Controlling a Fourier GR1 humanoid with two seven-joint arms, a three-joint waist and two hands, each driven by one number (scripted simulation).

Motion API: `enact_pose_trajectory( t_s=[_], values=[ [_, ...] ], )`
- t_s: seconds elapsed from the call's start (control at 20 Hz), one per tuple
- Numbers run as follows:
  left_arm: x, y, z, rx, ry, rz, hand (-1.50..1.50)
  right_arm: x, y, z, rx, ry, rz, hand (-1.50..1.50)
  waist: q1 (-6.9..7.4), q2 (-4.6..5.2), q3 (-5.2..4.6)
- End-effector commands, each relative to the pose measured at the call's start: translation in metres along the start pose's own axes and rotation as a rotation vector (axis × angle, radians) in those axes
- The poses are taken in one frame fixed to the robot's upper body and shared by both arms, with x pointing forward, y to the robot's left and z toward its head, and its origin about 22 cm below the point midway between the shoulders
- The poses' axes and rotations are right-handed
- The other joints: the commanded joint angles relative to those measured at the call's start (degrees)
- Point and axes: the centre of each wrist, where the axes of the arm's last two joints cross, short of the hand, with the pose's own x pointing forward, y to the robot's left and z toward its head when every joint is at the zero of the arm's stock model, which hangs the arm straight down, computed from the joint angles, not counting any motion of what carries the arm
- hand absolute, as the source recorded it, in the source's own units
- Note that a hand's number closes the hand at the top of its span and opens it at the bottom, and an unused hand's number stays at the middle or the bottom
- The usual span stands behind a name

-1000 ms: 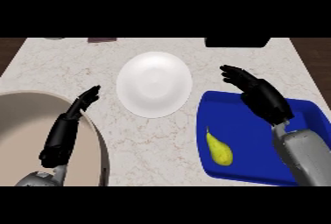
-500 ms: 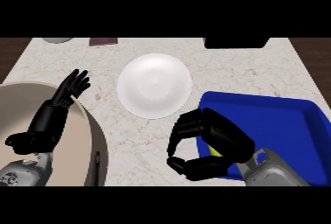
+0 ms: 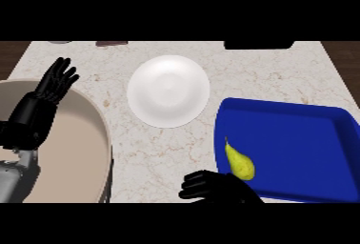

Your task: Pick the pear from the tray and place it in the plate

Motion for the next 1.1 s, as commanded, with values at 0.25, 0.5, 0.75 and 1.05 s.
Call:
enact_pose_trajectory(
  t_s=[0.25, 0.5, 0.75, 1.05],
  values=[
    [0.017, 0.002, -0.002, 0.015, 0.008, 0.019, 0.00, 0.051, -0.062, 0.023, 0.071, 0.091, 0.362, -1.50, -0.68, -0.49, -0.26],
    [0.007, 0.007, 0.002, 0.011, 0.028, 0.007, 0.00, 0.076, -0.102, 0.024, 0.241, 0.344, 0.640, -1.50, -1.06, -0.54, -0.49],
    [0.014, 0.002, 0.000, 0.017, 0.022, 0.018, 0.00, 0.103, -0.105, 0.017, 0.419, 0.561, 0.763, -1.50, -0.60, -0.39, -0.41],
    [0.010, -0.001, -0.011, -0.012, 0.028, 0.023, 0.00, 0.092, -0.087, -0.004, 0.507, 0.690, 0.810, -1.50, 0.64, 0.09, -0.22]
  ],
)
